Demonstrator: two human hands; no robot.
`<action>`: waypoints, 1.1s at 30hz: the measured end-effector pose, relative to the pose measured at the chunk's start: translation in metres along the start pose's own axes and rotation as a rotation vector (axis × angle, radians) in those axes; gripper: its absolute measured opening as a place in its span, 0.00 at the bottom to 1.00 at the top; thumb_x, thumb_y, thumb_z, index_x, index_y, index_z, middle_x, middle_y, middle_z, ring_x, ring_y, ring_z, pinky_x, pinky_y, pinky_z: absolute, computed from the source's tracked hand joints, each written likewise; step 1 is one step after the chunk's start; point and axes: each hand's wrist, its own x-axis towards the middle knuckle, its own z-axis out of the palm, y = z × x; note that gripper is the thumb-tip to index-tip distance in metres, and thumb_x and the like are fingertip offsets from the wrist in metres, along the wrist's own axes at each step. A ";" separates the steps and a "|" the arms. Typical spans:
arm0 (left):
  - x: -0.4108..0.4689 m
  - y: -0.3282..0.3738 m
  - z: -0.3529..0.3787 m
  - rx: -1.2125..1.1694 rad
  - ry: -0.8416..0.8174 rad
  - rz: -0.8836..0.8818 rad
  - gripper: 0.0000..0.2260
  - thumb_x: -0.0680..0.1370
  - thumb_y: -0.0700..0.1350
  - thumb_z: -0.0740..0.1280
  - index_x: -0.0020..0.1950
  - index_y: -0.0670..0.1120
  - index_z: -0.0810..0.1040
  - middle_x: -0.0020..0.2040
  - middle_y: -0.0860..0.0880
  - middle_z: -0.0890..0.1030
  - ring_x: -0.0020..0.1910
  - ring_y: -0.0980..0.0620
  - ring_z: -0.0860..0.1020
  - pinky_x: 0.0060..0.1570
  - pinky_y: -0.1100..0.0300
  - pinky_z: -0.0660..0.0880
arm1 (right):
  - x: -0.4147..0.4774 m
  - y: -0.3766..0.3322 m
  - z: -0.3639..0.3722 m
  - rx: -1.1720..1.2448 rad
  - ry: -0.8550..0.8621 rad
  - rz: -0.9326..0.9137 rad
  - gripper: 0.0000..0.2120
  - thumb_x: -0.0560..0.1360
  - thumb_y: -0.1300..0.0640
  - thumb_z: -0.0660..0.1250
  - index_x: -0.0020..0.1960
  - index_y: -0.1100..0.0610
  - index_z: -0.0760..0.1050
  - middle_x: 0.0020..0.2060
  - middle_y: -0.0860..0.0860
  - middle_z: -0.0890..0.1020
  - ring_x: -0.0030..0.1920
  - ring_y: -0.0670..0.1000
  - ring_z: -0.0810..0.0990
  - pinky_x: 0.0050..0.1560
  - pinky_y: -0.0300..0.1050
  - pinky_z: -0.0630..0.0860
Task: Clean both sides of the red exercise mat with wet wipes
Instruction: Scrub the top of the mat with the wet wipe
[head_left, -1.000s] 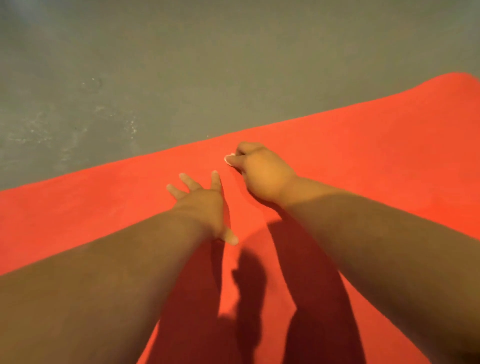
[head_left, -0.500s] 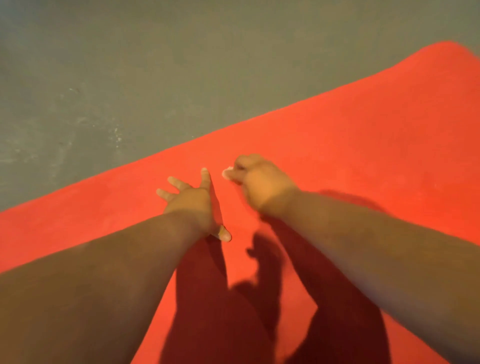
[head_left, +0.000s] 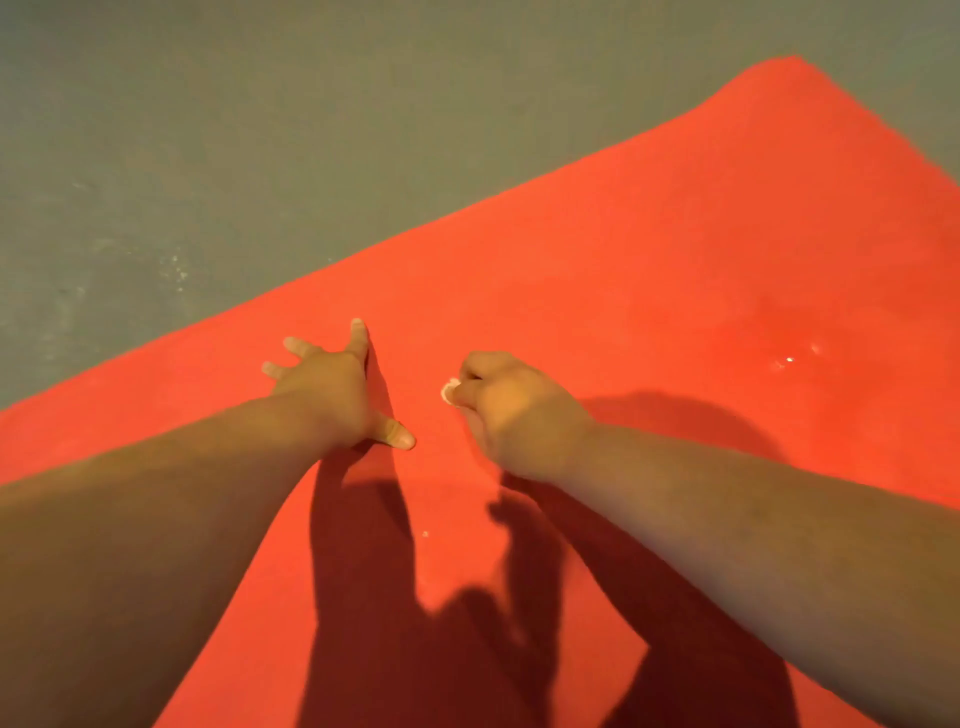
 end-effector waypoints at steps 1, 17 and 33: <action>-0.003 -0.003 0.002 0.012 0.005 -0.001 0.65 0.57 0.67 0.77 0.77 0.54 0.35 0.74 0.26 0.46 0.73 0.26 0.49 0.71 0.36 0.53 | -0.004 0.005 -0.003 0.018 -0.021 0.003 0.08 0.74 0.61 0.64 0.47 0.59 0.82 0.42 0.57 0.77 0.47 0.58 0.77 0.49 0.48 0.72; -0.035 -0.009 0.013 0.330 -0.034 0.226 0.52 0.70 0.57 0.74 0.78 0.53 0.38 0.77 0.33 0.47 0.70 0.36 0.67 0.64 0.49 0.68 | -0.048 -0.066 0.028 0.091 -0.128 -0.097 0.09 0.72 0.60 0.61 0.41 0.59 0.80 0.40 0.55 0.77 0.42 0.59 0.76 0.42 0.50 0.75; -0.040 -0.028 0.034 0.090 0.000 0.253 0.44 0.75 0.51 0.72 0.79 0.54 0.42 0.78 0.37 0.39 0.74 0.28 0.48 0.73 0.45 0.53 | -0.089 -0.092 0.039 -0.110 -0.296 -0.334 0.14 0.74 0.59 0.57 0.52 0.51 0.79 0.44 0.48 0.78 0.48 0.52 0.76 0.47 0.46 0.76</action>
